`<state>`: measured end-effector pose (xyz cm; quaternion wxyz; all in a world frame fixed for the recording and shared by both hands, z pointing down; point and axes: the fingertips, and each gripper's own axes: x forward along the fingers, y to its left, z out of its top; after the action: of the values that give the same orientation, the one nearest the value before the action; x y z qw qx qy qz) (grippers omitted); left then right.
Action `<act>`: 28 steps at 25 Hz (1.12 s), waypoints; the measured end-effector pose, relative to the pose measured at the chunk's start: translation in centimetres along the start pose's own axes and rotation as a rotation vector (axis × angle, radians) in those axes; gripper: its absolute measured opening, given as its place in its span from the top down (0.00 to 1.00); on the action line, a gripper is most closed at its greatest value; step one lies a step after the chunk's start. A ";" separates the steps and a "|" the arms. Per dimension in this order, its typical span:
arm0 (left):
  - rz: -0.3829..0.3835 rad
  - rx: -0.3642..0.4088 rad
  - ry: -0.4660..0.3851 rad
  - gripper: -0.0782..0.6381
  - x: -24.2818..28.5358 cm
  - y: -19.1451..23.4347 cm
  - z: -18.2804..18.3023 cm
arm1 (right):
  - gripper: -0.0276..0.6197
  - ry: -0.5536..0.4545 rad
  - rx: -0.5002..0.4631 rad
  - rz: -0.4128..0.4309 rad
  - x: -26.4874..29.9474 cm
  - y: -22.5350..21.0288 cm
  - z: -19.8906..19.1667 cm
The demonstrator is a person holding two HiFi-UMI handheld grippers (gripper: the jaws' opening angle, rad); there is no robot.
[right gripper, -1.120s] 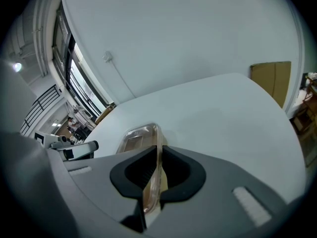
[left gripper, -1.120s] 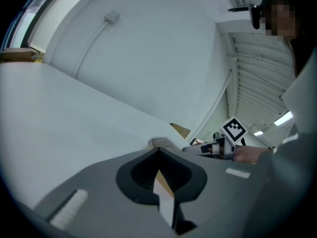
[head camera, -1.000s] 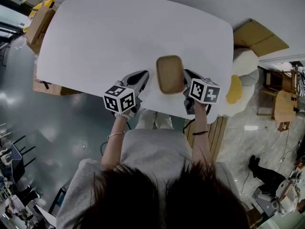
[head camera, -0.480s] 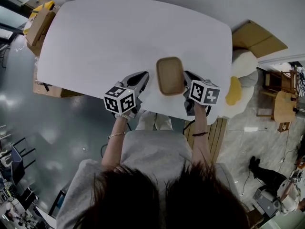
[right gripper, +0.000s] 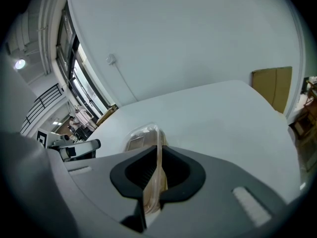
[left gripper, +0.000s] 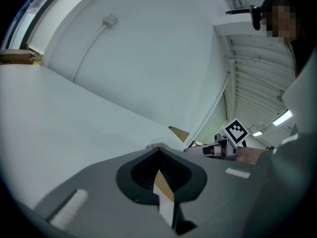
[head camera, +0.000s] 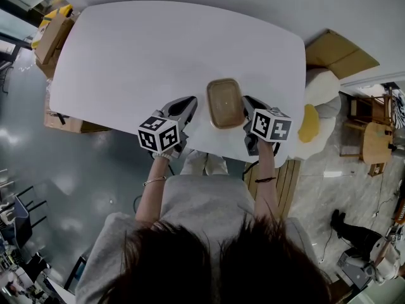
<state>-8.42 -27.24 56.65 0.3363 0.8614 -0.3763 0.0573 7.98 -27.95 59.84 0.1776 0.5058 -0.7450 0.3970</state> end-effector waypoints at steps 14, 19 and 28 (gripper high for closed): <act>-0.014 0.047 -0.069 0.90 -0.4 -0.9 3.2 | 0.89 -0.096 -0.009 0.066 -2.4 1.7 3.3; -0.022 0.081 -0.093 0.90 -0.8 -1.6 4.7 | 0.89 -0.142 -0.031 0.104 -4.0 2.5 4.5; -0.039 0.138 -0.145 0.90 -1.7 -3.1 7.2 | 0.90 -0.274 -0.039 0.156 -7.9 3.8 8.1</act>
<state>-8.63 -29.13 48.87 0.2493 0.8915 -0.3780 0.0141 9.10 -28.65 47.98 0.0529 0.4923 -0.8067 0.3225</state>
